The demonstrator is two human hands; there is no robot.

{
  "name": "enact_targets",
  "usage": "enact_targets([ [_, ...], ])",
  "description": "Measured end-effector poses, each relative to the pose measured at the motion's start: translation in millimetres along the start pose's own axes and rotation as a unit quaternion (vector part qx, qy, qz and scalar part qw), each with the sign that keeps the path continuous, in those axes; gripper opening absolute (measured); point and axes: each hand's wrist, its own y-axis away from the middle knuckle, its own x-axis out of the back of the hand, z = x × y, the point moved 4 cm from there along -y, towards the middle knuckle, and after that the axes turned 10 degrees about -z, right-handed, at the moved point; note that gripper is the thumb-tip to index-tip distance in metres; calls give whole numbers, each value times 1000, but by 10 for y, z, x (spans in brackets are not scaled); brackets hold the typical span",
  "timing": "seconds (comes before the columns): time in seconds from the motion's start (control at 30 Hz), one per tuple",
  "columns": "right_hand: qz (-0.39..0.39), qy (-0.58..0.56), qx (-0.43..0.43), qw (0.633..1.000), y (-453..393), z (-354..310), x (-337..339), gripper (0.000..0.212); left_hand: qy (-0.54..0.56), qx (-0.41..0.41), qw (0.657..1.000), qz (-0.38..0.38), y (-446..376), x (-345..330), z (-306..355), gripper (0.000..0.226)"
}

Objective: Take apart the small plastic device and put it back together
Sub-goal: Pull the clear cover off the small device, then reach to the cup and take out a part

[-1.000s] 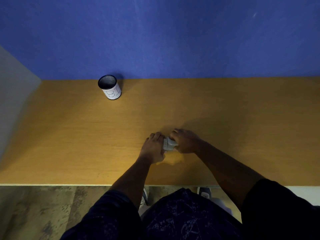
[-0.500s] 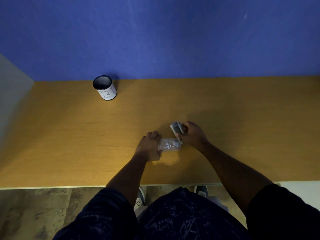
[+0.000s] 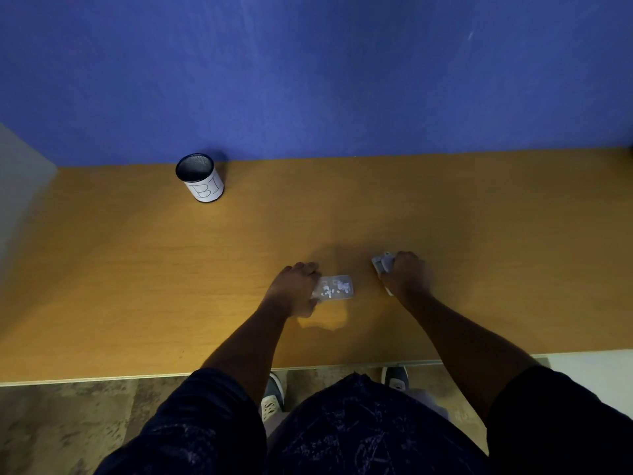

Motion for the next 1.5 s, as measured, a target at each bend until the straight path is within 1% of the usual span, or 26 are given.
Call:
enact_targets([
  [0.3, 1, 16, 3, 1000, 13, -16, -47, 54, -32, -20, 999, -29, -26, 42, 53, 72],
  [0.43, -5, 5, 3, 1000, 12, -12, -49, 56, -35, -25, 999, -24, -29, 35, 41, 74],
  [0.53, -29, 14, -12, 999, 23, -24, -73, 56, -33, -26, 999, -14, -25, 26, 29, 74],
  [0.6, -12, 27, -14, 999, 55, -55, -46, 55, -30, -26, 999, -4, -20, 41, 12, 73],
  [0.67, 39, 38, 35, 998, 83, -124, 3, 50, -18, -24, 1000, 10, -11, 77, -20, 73],
  [0.7, 51, 42, 74, 995, 89, -184, 9, 49, -12, -21, 1000, 17, -5, 103, -47, 73],
  [0.73, 46, 30, 114, 992, 85, -245, 2, 47, -8, -18, 999, 25, -3, 134, -70, 72],
  [0.8, 11, -30, 185, 982, 51, -409, -30, 38, -5, -8, 999, 43, -4, 207, -140, 68],
  [0.87, -38, -104, 208, 972, -5, -562, -77, 28, -5, 4, 998, 55, -4, 300, -220, 65],
  [0.93, -97, -195, 163, 962, -69, -660, -115, 26, -7, 12, 998, 67, 3, 401, -314, 62],
  [0.97, -112, -225, 142, 958, -101, -700, -132, 26, -11, 16, 997, 70, 11, 453, -359, 61],
  [1.0, -121, -239, 133, 954, -134, -748, -145, 25, -14, 21, 997, 75, 20, 507, -413, 61],
  [1.1, -146, -274, 148, 939, -212, -965, -159, 27, -20, 35, 995, 90, 68, 657, -609, 61],
  [1.17, -164, -327, 148, 919, -255, -1134, -154, 26, -25, 44, 994, 99, 114, 745, -749, 62],
  [1.23, -178, -388, 129, 895, -302, -1298, -159, 24, -33, 50, 993, 104, 158, 829, -883, 64],
  [1.33, -204, -483, 92, 847, -371, -1574, -171, 13, -52, 66, 990, 117, 219, 950, -1099, 65],
  [1.4, -215, -507, 80, 831, -415, -1761, -152, 6, -56, 80, 987, 129, 272, 1020, -1247, 64],
  [1.5, -222, -535, 82, 811, -494, -1937, -138, 12, -46, 92, 983, 154, 332, 1077, -1397, 63],
])
